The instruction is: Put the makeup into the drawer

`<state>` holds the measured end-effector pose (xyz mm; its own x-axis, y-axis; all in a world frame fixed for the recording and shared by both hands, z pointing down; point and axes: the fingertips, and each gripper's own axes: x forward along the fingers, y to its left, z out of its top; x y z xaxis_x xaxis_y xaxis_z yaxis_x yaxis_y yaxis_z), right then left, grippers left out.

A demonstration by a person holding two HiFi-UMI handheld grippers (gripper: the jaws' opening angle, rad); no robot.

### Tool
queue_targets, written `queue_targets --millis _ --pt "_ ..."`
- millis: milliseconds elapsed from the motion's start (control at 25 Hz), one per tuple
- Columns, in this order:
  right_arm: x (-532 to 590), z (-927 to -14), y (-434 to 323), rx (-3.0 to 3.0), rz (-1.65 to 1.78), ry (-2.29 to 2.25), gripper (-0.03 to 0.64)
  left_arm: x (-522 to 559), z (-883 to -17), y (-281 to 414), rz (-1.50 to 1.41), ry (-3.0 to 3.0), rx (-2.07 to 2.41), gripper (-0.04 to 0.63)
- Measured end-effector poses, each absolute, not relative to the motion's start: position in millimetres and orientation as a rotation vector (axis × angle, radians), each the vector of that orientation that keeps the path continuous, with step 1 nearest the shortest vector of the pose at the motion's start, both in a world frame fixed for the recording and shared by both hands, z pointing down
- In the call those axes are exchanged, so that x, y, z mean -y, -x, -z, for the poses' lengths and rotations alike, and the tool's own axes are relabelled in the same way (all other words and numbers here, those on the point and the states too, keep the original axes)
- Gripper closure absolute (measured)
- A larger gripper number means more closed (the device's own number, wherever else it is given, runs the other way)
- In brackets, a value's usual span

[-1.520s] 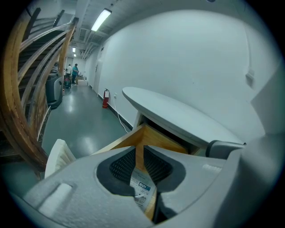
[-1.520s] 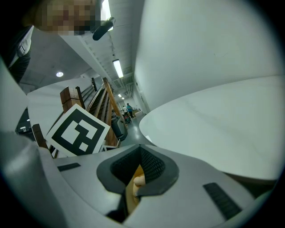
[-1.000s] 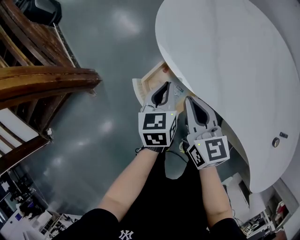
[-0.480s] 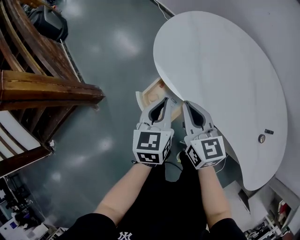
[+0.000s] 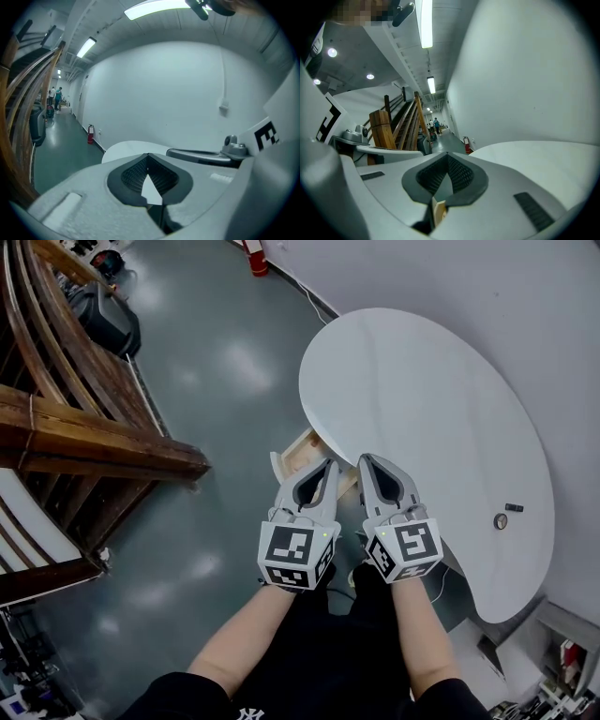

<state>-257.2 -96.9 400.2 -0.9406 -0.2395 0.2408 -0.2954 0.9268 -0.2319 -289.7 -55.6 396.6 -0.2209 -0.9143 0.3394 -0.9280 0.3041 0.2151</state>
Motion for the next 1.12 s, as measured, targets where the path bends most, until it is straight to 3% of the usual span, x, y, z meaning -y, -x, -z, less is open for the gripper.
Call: queue_targets --millis 1120 --pt "99.8 -243.0 207.8 3.018 -0.146 -0.504 0.603 68.8 -239.0 231.3 0.038 -1.993 2.190 0.584"
